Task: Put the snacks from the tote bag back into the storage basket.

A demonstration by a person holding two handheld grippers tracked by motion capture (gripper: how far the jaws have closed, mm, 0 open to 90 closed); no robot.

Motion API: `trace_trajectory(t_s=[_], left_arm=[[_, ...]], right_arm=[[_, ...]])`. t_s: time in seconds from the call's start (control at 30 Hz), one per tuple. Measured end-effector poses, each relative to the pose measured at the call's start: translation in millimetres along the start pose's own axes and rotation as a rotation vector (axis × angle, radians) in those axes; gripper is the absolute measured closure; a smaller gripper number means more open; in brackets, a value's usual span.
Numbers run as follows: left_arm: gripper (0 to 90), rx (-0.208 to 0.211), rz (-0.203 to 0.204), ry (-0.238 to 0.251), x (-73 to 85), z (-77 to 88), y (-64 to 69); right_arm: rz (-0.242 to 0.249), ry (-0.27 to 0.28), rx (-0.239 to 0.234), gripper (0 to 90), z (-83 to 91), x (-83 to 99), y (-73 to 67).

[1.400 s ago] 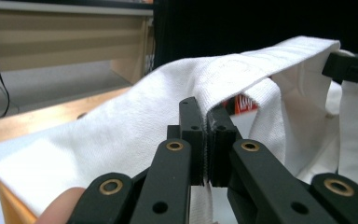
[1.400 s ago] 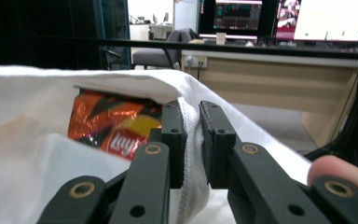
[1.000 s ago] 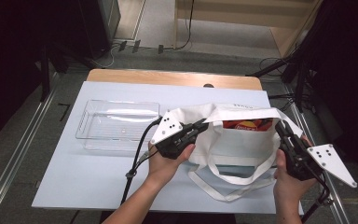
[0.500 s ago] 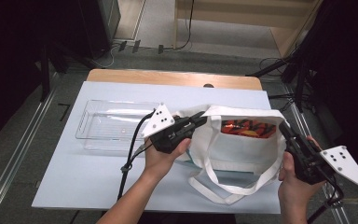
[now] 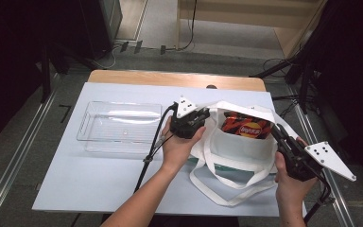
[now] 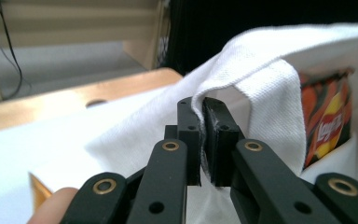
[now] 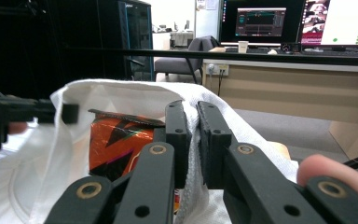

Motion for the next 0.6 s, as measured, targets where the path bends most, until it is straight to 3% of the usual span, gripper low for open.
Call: trace_trajectory(t_s=[0.1,0.23,0.27,0.37,0.43,0.47,0.57,0.6], left_arm=[[88.2,0.002,-0.026,-0.053,14.7,-8.8,4.9],[88.5,0.002,-0.043,-0.074,28.1,-12.7,7.9],[88.5,-0.005,-0.045,-0.072,32.9,-12.1,8.0],[88.4,-0.004,-0.048,-0.064,34.2,-8.7,10.0],[87.7,-0.003,-0.059,-0.057,33.1,-4.5,13.2],[82.5,0.011,-0.067,-0.053,31.5,-0.2,16.0],[68.9,0.021,-0.06,-0.039,29.4,4.9,17.8],[68.9,0.027,-0.056,-0.023,27.6,8.8,18.6]], right_arm=[[0.012,-0.009,0.008,85.0,-1.2,2.4,0.7],[0.011,-0.02,0.02,81.2,-3.4,6.1,3.4],[-0.003,-0.025,0.056,68.0,-4.9,8.6,8.1],[-0.012,-0.025,0.091,63.4,-5.1,10.6,12.7],[-0.014,-0.013,0.105,70.9,-3.9,10.8,13.7],[0.012,-0.01,0.097,81.9,-3.2,9.9,12.3],[0.035,-0.014,0.086,84.8,-3.5,9.1,11.2],[0.035,-0.014,0.08,85.0,-3.3,8.8,11.1]])
Point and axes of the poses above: each handheld gripper's, and its own axes: z roughly backward along the jaws, x roughly out of its underside, y roughly to its right, the point moved 7 cm from there along -z, roughly forward along the jaws, and after that the axes turned 6 degrees about -x, right-handed, at the moved point
